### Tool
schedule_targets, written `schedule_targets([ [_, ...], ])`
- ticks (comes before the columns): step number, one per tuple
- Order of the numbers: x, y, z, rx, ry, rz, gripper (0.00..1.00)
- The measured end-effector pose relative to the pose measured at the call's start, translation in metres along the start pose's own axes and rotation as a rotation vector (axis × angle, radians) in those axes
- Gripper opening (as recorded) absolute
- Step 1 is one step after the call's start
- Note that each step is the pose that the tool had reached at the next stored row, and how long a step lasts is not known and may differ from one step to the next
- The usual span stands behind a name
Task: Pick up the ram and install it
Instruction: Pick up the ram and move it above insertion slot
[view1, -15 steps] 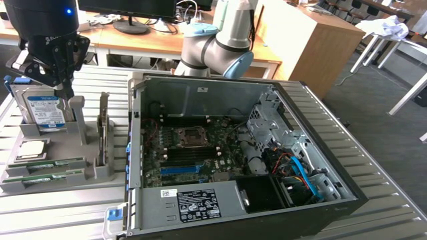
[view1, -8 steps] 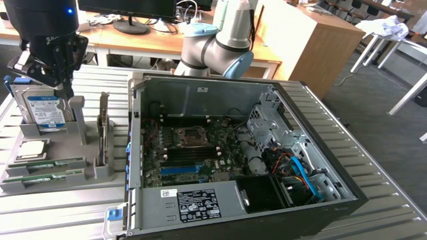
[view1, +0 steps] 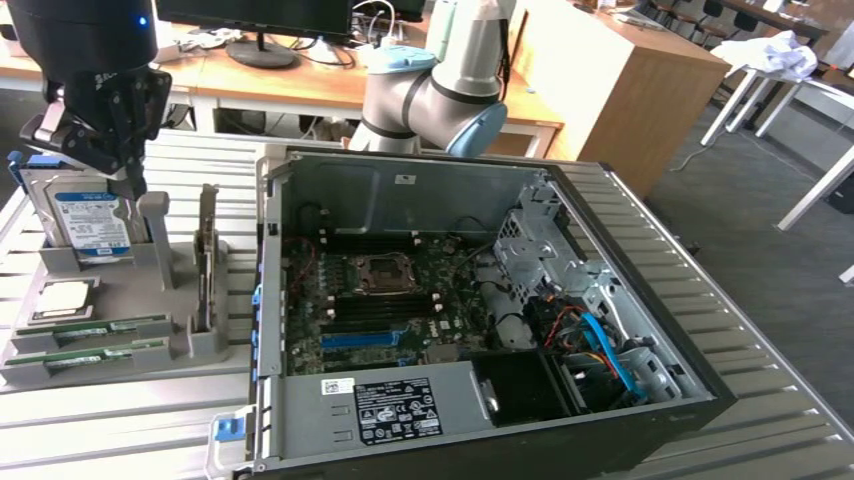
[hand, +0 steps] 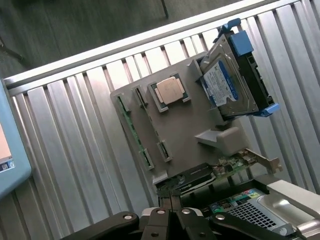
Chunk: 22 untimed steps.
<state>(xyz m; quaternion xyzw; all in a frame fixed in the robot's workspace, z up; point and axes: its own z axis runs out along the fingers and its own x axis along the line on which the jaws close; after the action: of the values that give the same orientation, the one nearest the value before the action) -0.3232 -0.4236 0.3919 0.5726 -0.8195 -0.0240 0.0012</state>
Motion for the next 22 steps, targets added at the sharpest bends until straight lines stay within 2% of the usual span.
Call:
schedule_targets([
  [5,0.0,0.0,0.0,-0.0019,0.0029,-0.072,0.1],
  [22,0.0,0.0,0.0,-0.0058,0.0092,-0.226,0.1],
])
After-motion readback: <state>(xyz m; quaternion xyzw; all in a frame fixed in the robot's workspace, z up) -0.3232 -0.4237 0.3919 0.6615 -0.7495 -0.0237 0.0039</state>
